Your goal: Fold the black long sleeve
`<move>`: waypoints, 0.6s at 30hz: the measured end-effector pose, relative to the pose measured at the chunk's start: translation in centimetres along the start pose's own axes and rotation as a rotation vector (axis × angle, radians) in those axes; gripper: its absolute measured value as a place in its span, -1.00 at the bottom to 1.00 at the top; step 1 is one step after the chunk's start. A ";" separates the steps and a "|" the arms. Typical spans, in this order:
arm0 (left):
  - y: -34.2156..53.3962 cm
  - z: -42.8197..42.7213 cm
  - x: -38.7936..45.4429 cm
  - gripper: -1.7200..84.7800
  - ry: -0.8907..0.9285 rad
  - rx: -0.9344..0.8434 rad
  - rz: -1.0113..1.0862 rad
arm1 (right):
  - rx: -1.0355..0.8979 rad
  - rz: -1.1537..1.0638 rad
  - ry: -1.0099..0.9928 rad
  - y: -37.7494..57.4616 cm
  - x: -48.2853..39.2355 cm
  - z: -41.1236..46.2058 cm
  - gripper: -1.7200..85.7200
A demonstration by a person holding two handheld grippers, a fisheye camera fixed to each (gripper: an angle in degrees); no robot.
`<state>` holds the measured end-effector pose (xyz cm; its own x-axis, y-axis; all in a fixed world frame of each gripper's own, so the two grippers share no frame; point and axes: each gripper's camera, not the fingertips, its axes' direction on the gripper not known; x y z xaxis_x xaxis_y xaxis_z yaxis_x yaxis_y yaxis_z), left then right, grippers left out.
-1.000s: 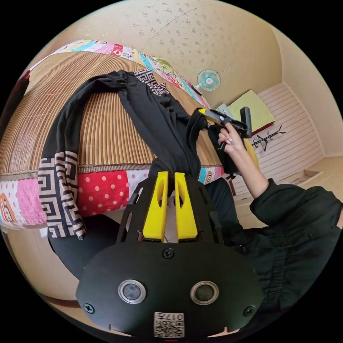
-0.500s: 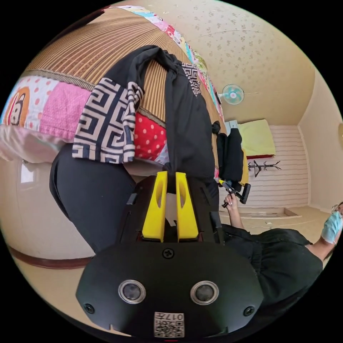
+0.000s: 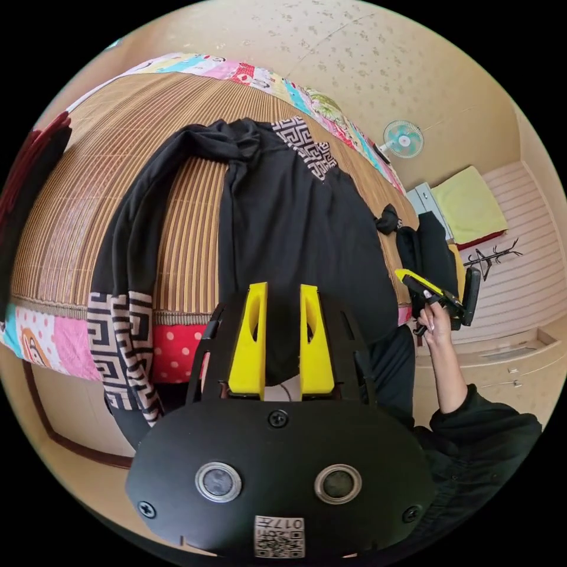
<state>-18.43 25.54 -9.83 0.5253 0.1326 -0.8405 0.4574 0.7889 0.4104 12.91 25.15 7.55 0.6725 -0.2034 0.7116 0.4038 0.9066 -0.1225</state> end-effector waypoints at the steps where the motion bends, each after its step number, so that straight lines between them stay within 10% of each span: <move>1: 0.8 0.4 0.3 -0.78 -0.022 0.025 0.010 | -0.050 0.005 0.004 0.2 -0.3 1.6 -0.86; 9: 8.7 -1.3 1.2 -0.96 -0.250 0.098 -0.151 | 0.037 0.136 -0.072 9.0 -1.1 1.3 -0.90; 18: 1.5 -4.9 2.9 -0.77 -0.063 0.279 -0.039 | 0.067 0.163 -0.061 5.4 2.6 -0.5 -0.90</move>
<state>-19.76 30.05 -13.37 0.5427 0.0613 -0.8377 0.6533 0.5961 0.4668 17.17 29.34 8.42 0.6859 -0.0309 0.7271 0.2492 0.9487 -0.1948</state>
